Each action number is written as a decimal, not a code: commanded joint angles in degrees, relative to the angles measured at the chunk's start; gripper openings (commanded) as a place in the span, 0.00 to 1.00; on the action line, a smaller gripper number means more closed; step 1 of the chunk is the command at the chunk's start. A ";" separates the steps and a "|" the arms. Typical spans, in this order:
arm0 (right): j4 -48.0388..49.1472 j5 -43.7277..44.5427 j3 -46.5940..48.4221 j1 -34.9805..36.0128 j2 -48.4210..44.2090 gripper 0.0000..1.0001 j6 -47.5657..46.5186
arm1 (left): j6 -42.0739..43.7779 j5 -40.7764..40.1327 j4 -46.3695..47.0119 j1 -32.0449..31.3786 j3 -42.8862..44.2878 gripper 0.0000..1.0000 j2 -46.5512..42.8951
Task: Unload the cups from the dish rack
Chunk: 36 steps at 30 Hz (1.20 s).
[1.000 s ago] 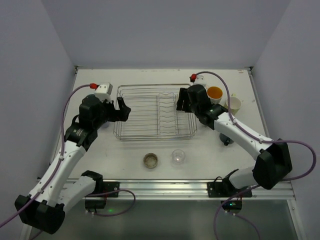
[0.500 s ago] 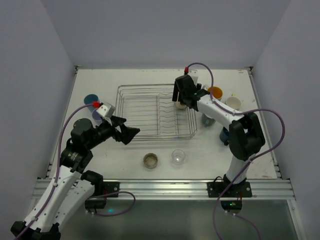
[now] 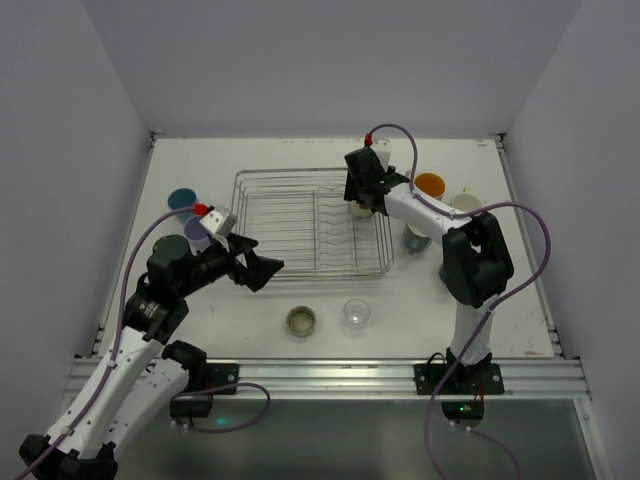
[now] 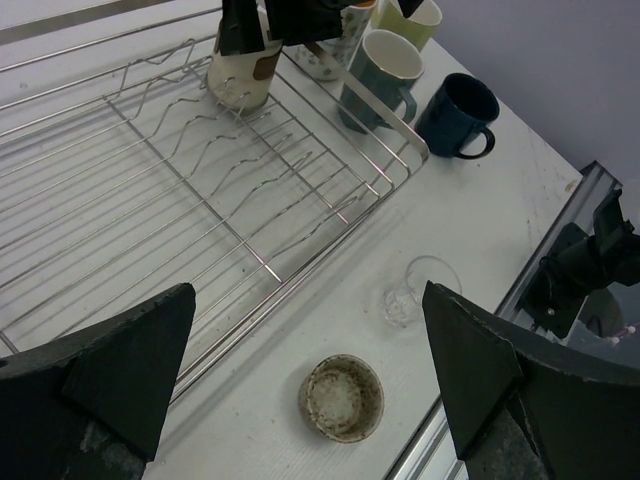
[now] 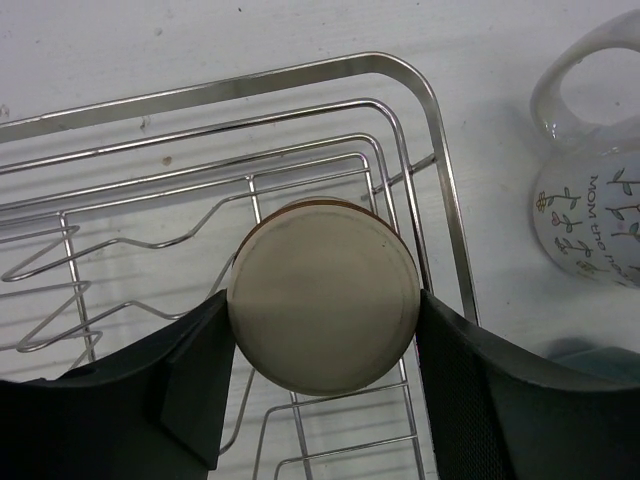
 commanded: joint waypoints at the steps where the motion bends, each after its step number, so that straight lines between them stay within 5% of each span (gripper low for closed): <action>1: 0.14 2.00 2.33 -0.49 -0.10 0.61 1.03 | 1.11 0.88 1.56 -0.28 0.58 1.00 1.20; 6: 8.20 2.09 -3.80 -0.05 -8.18 0.37 -0.91 | 1.37 0.00 1.74 -0.28 0.93 1.00 2.26; 16: 16.14 -2.65 -12.43 3.99 -26.90 0.36 -4.52 | 1.20 -3.07 2.00 -0.28 1.37 1.00 3.75; 22: 23.77 -20.21 -24.11 6.01 -39.54 0.36 3.29 | -4.05 -1.06 6.21 -0.20 0.67 0.97 3.93; 27: 39.76 -38.83 -37.29 7.16 -47.47 0.34 14.27 | -13.90 5.97 19.38 -0.20 -3.10 0.89 5.16; 36: 54.63 -49.41 -46.45 8.30 -49.69 0.34 22.64 | -27.53 8.96 33.72 -0.28 -7.76 0.78 8.67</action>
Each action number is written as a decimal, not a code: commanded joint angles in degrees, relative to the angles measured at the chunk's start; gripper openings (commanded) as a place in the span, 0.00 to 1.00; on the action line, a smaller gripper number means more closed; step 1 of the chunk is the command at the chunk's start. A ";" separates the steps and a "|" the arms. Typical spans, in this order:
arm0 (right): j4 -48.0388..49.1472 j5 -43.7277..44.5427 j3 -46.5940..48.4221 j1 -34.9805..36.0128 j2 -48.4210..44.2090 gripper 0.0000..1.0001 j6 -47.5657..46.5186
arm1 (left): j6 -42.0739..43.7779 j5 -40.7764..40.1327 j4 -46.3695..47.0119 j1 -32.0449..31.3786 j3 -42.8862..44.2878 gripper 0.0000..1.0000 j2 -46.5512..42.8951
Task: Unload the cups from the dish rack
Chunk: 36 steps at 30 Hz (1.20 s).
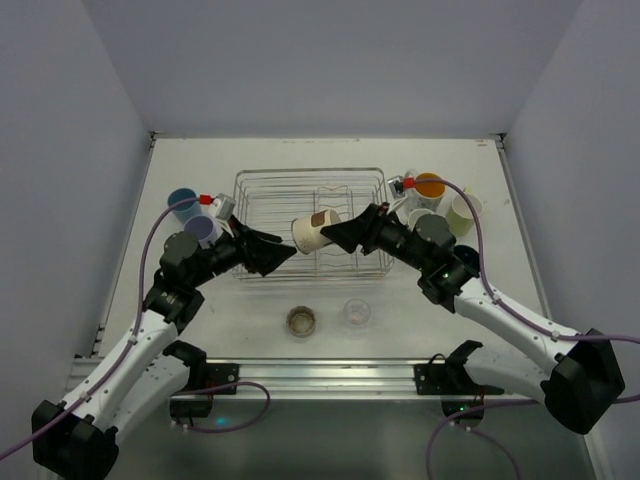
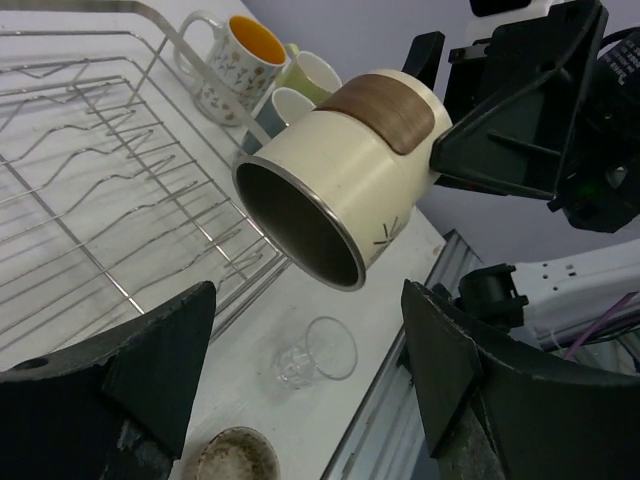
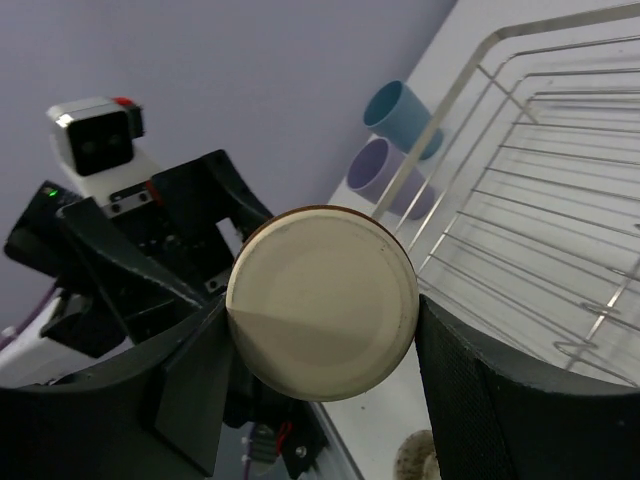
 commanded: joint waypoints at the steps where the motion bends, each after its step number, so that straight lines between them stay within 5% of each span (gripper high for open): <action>1: 11.86 -6.29 -0.53 1.19 0.37 0.34 4.98 | -8.30 3.81 11.60 -0.35 -1.21 0.78 1.64; 7: 17.04 -7.34 -0.44 3.40 5.64 0.34 7.62 | -13.06 6.18 18.56 -1.14 -2.62 0.73 3.92; 12: 24.69 -10.33 -1.05 4.45 9.78 0.34 12.09 | -13.94 4.96 21.82 -1.84 -3.06 0.58 3.14; 15: 28.12 -12.17 -1.49 4.63 11.97 0.35 14.38 | -13.59 3.20 21.73 -1.93 -3.15 0.36 2.43; 17: 29.61 -12.71 -1.84 4.54 12.77 0.43 15.09 | -12.28 1.62 18.67 -1.93 -2.45 0.16 1.99; 18: 29.53 -12.62 -2.11 4.63 12.68 0.64 15.27 | -11.23 -0.30 16.83 -1.93 -1.92 0.11 1.29; 20: 28.40 -11.40 -3.24 4.45 11.20 0.87 14.66 | -6.58 -3.12 7.18 -1.85 1.22 0.03 0.59; 22: 26.64 -10.69 -4.04 3.75 9.61 0.99 13.43 | -0.71 -10.40 -6.56 -1.84 4.57 0.00 -0.38; 31: -1.46 -4.37 -4.49 2.43 -4.36 0.99 -0.45 | 11.37 -42.75 -56.61 -1.84 26.20 0.00 2.08; 36: -17.48 3.00 -2.29 2.43 -11.30 0.99 -8.19 | 7.77 -55.50 -65.10 -1.84 26.91 0.00 3.04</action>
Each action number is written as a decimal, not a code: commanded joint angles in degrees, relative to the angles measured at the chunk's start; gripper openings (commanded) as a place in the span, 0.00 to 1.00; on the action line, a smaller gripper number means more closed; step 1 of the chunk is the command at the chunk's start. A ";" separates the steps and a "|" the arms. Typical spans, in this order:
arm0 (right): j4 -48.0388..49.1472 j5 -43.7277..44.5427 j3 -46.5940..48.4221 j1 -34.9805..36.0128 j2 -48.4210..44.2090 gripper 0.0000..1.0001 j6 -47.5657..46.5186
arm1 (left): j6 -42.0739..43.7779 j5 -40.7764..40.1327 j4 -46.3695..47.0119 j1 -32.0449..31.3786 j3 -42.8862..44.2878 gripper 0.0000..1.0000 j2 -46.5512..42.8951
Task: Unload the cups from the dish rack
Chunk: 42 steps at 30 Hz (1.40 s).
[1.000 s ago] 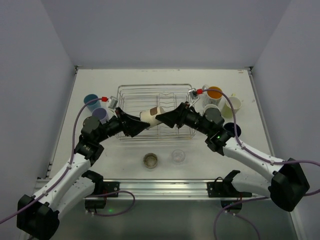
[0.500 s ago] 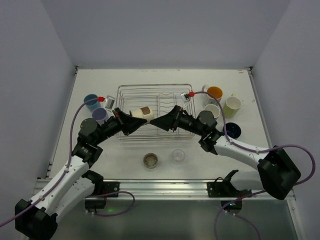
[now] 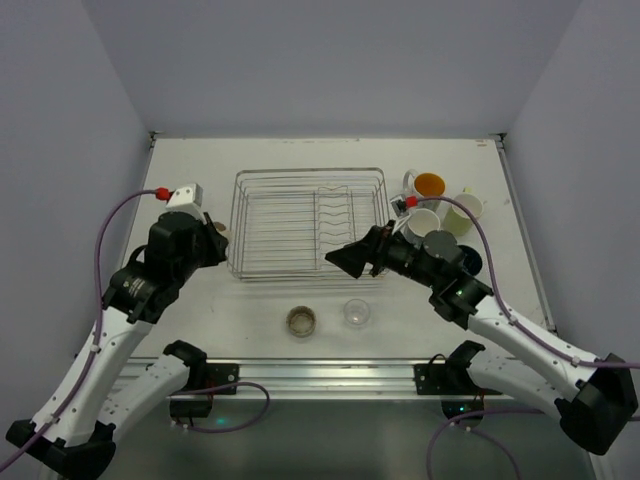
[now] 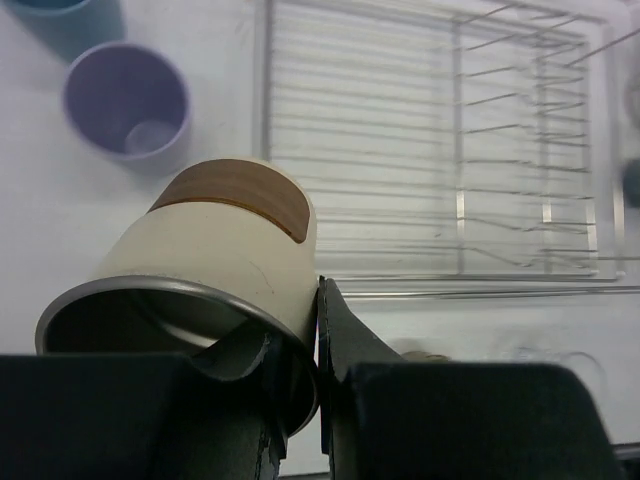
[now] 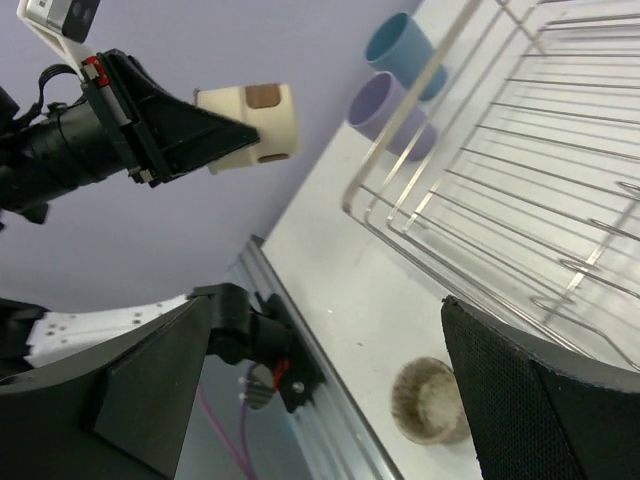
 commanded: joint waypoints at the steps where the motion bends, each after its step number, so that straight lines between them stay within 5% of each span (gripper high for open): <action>1: -13.88 7.43 2.65 -0.13 -5.84 0.99 -8.15 | 0.05 -14.25 -13.91 0.14 0.60 0.00 1.10; 6: -19.07 10.87 2.48 -0.04 -10.86 0.99 -11.14 | -0.22 -16.11 -14.02 2.42 0.33 0.00 7.51; 13: -20.48 10.52 1.60 -0.04 -12.89 0.99 -12.90 | 7.17 0.14 -8.48 18.32 -3.97 0.00 16.74; 25: -21.10 12.80 0.02 -0.04 -17.02 0.99 -13.08 | 6.82 9.21 0.14 22.20 -9.77 0.01 29.49; 29: -21.19 12.89 0.10 -0.04 -16.32 0.99 -13.17 | 6.46 9.47 1.55 22.38 -10.74 0.23 29.76; 31: -21.28 12.98 0.19 -0.04 -16.06 0.99 -13.17 | 6.38 9.47 1.64 22.38 -10.74 0.47 28.79; 33: -21.28 13.16 0.46 -0.13 -15.35 0.99 -13.26 | 6.55 9.47 1.64 22.38 -10.31 0.60 26.86; 42: -23.47 13.95 2.83 -0.04 -16.14 0.99 -12.90 | 8.75 14.03 -0.30 22.38 -3.03 0.84 14.12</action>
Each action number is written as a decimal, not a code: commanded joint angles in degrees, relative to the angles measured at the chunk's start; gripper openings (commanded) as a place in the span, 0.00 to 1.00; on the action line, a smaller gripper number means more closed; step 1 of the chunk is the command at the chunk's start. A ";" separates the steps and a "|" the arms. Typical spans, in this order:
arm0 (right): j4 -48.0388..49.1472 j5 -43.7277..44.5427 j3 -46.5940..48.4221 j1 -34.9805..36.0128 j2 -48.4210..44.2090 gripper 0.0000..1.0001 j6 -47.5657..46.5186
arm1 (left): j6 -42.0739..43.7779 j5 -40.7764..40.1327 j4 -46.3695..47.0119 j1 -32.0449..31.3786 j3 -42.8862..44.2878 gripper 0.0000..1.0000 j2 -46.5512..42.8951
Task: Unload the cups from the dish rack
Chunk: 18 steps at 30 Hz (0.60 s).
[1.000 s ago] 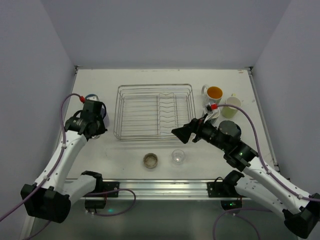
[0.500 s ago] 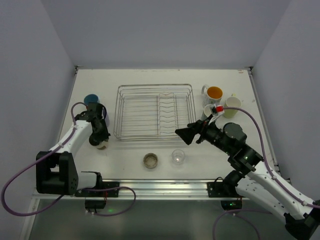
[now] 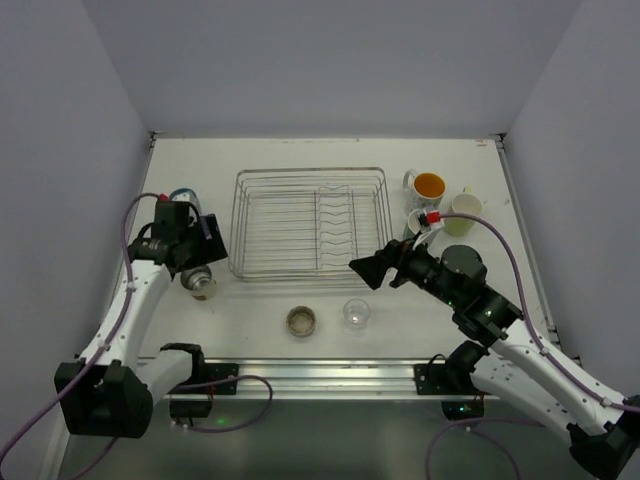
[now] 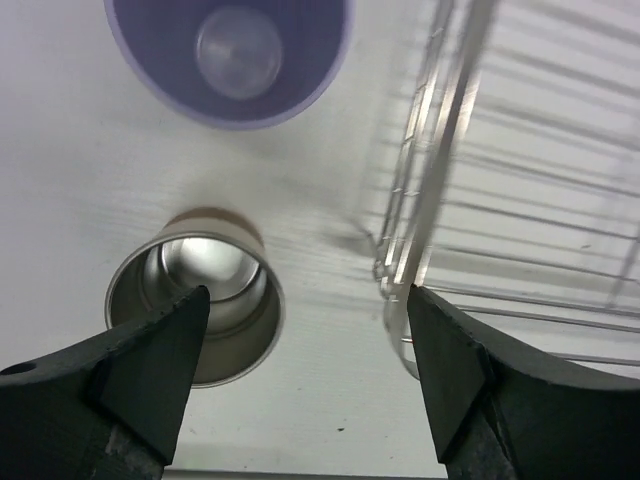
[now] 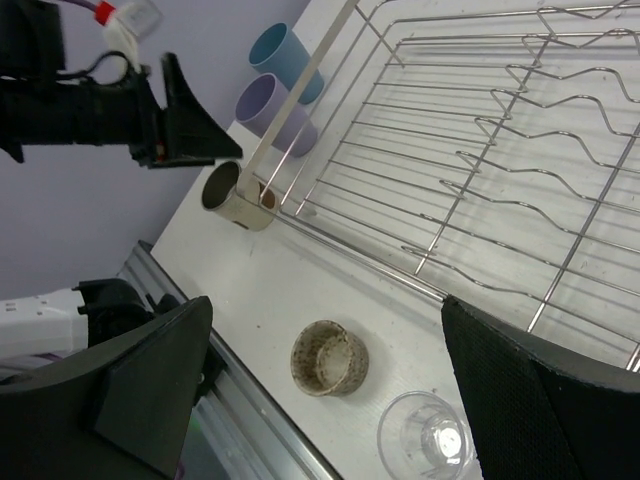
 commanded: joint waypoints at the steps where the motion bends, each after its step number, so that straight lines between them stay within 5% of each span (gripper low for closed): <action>1: -1.66 1.36 2.89 -0.13 -1.56 0.99 -0.60 | 2.39 5.52 0.90 0.48 6.86 0.85 -7.65; 11: -5.53 10.66 3.51 -0.13 -12.46 0.99 1.86 | 7.13 15.36 11.60 -6.19 11.45 1.00 -23.14; 18: -7.89 20.33 6.84 -0.04 -18.70 0.99 2.92 | 8.89 20.73 21.99 -10.94 10.39 1.00 -26.75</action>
